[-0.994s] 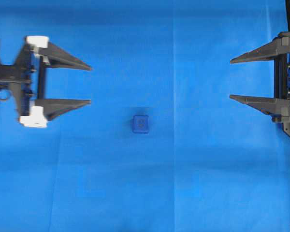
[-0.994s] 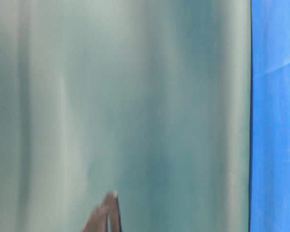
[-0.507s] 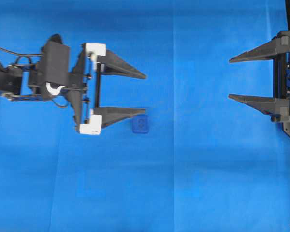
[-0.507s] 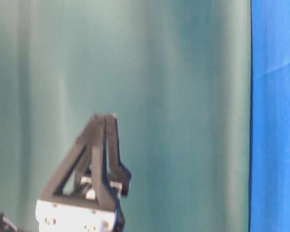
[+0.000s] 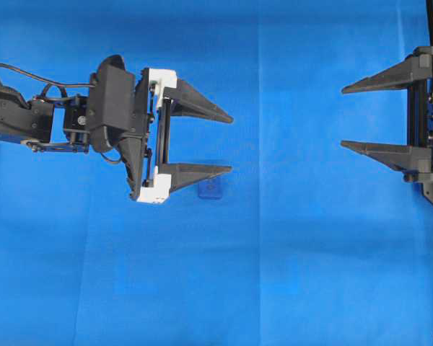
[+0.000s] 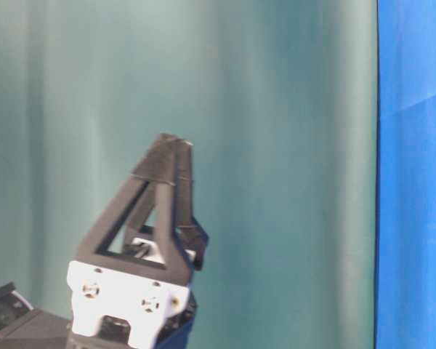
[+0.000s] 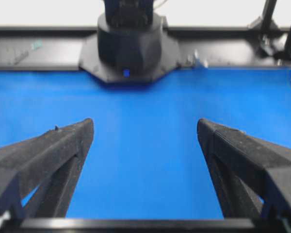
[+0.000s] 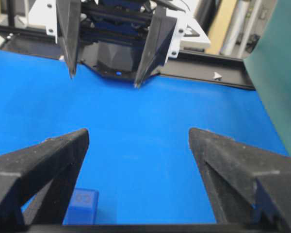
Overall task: Handover the blue block to the right arm after grasping it with the left arm, then place it in the designated position.
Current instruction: 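Reach the left gripper over the blue cube and lower around it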
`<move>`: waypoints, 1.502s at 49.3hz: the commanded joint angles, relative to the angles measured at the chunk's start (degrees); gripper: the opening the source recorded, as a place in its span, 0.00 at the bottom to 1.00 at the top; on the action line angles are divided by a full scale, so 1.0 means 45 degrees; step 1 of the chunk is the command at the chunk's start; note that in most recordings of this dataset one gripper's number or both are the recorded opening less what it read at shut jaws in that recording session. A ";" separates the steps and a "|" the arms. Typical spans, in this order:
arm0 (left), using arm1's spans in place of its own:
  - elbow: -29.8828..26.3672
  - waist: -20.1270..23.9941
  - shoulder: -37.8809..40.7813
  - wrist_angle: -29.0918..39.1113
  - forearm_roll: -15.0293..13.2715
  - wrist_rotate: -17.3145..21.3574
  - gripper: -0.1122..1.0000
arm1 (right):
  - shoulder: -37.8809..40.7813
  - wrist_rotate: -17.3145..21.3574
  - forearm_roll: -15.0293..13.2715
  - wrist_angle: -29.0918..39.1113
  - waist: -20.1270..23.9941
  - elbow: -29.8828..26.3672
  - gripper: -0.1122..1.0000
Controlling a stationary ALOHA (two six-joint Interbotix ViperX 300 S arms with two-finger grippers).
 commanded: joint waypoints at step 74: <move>-0.6270 -0.0176 0.2637 1.4531 0.0039 -0.1035 0.92 | 0.0176 -0.0059 -0.0020 0.0176 -0.0020 -0.0391 0.97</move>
